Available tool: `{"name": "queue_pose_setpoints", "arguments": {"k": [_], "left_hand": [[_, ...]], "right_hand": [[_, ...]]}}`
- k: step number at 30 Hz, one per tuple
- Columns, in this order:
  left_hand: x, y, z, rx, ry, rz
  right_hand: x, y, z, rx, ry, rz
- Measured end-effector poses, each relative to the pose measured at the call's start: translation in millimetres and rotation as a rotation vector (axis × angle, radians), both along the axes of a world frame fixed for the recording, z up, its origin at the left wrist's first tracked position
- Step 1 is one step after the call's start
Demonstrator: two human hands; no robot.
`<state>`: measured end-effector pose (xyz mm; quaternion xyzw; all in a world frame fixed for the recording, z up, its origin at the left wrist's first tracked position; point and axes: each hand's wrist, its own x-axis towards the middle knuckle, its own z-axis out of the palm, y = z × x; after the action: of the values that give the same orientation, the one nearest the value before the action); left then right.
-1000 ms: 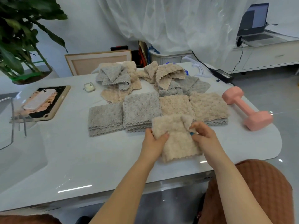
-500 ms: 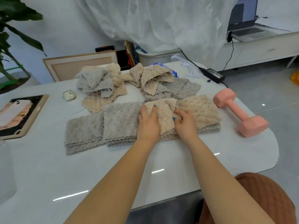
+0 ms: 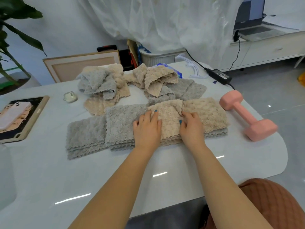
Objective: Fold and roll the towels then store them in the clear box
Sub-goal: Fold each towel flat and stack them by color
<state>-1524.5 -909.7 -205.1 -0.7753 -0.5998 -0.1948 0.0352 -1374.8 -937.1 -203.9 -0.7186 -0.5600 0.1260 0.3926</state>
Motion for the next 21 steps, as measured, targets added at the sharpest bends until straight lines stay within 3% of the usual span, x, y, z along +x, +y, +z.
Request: {"name": "queue_pose_setpoints", "arguments": {"k": [3,7,11,14,16,19,21], "left_hand": [[-4.6,12.6,20.2,0.018,-0.124,0.006],[-1.0,55.5,45.2,0.013,-0.219,0.064],[11.7,97.7,41.3,-0.452,-0.172,0.180],[16.1,112.7,31.3,-0.537,-0.184,0.138],[18.0,117.2,34.4,-0.465,-0.380,0.104],[19.5,112.3,55.0,-0.349,-0.849,-0.019],[17.6,105.8,74.1,-0.289,-1.015,-0.107]], "right_hand": [[-8.7,-7.6,2.5,0.167,0.057,-0.095],[-7.1,-3.4,14.9,0.275,-0.105,-0.094],[-2.0,16.4,27.2,-0.025,-0.292,0.214],[-2.0,21.7,19.5,-0.233,-0.330,0.230],[-1.0,21.2,16.5,-0.236,-0.340,0.217],[0.4,20.9,21.0,-0.256,-0.288,0.218],[0.9,21.3,29.0,-0.274,-0.210,0.195]]}}
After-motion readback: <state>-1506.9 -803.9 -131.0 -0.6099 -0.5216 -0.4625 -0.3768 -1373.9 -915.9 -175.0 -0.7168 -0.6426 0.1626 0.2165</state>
